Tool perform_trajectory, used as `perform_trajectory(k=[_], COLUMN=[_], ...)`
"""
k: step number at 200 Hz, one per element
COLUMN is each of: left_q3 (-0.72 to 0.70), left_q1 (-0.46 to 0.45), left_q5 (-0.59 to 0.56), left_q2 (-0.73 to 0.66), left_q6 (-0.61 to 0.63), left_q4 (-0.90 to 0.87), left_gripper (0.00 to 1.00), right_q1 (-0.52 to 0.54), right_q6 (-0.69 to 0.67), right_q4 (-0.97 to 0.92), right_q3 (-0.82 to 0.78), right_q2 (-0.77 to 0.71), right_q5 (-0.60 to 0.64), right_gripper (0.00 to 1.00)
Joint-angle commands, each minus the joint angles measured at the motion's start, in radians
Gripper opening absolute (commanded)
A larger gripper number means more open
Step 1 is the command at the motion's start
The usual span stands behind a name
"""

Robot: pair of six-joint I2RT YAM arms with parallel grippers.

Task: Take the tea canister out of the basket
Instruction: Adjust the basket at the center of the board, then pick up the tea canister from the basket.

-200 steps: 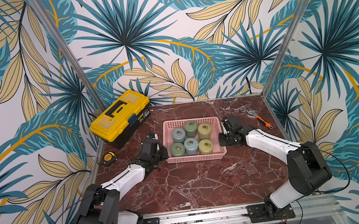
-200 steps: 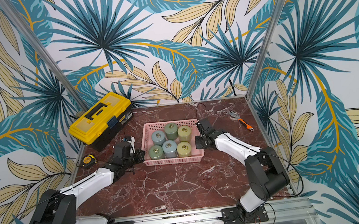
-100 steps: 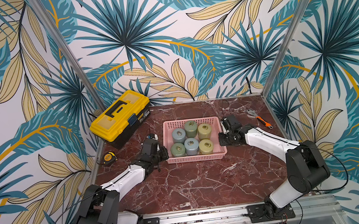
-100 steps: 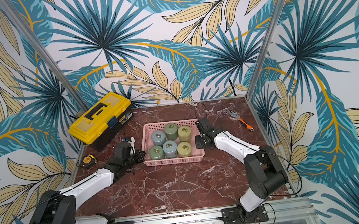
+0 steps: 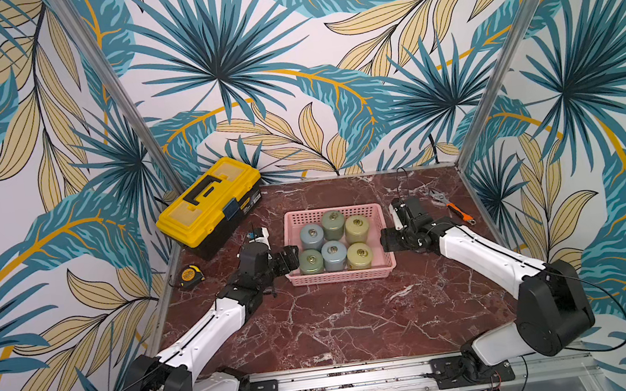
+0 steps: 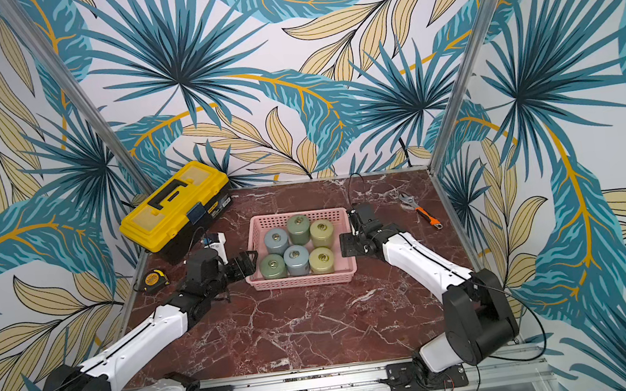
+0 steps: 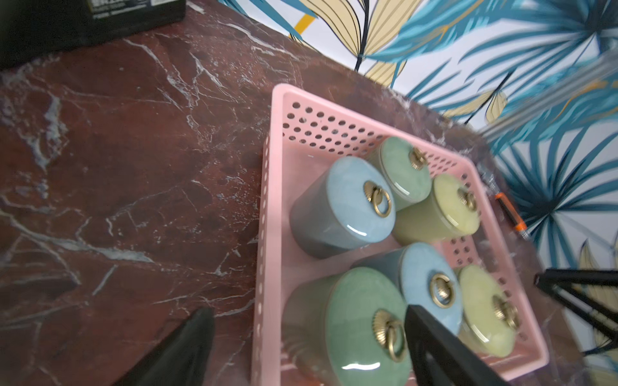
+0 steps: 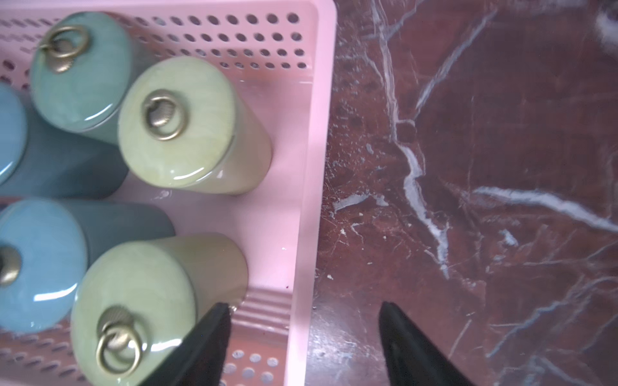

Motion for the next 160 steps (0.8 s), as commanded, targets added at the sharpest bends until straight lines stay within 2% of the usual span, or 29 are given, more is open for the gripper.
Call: perform_trajectory(k=[1, 33, 44, 71, 113, 119, 148, 160], left_q3=[-0.014, -0.027, -0.037, -0.081, -0.215, -0.234, -0.335, -0.327], left_q1=[0.0, 0.0, 0.0, 0.0, 0.0, 0.0, 0.0, 0.0], left_q5=[-0.048, -0.073, -0.11, -0.115, -0.087, -0.05, -0.008, 0.006], left_q2=[-0.066, -0.157, -0.19, -0.274, -0.383, -0.393, -0.416, -0.419], left_q6=[0.044, 0.117, 0.145, 0.226, 0.333, 0.343, 0.33, 0.341], left_q4=[-0.059, -0.114, -0.125, -0.126, 0.016, 0.036, 0.181, 0.173], left_gripper=[1.0, 1.0, 1.0, 1.0, 1.0, 1.0, 1.0, 1.0], right_q1=[0.0, 0.001, 0.002, 0.006, 0.046, 0.053, 0.098, 0.121], right_q6=[-0.042, -0.058, -0.077, -0.109, -0.142, -0.143, -0.159, -0.167], right_q4=[-0.015, -0.026, -0.039, -0.073, -0.102, -0.109, -0.152, -0.163], right_q3=[-0.032, -0.045, -0.041, -0.025, 0.007, 0.017, 0.074, 0.094], right_q2=[-0.047, -0.088, -0.094, -0.091, -0.067, -0.059, -0.01, 0.012], right_q5=[-0.057, -0.079, -0.105, -0.165, -0.166, -0.159, -0.108, -0.082], right_gripper=[0.99, 0.99, 0.99, 0.99, 0.99, 0.99, 0.99, 0.99])
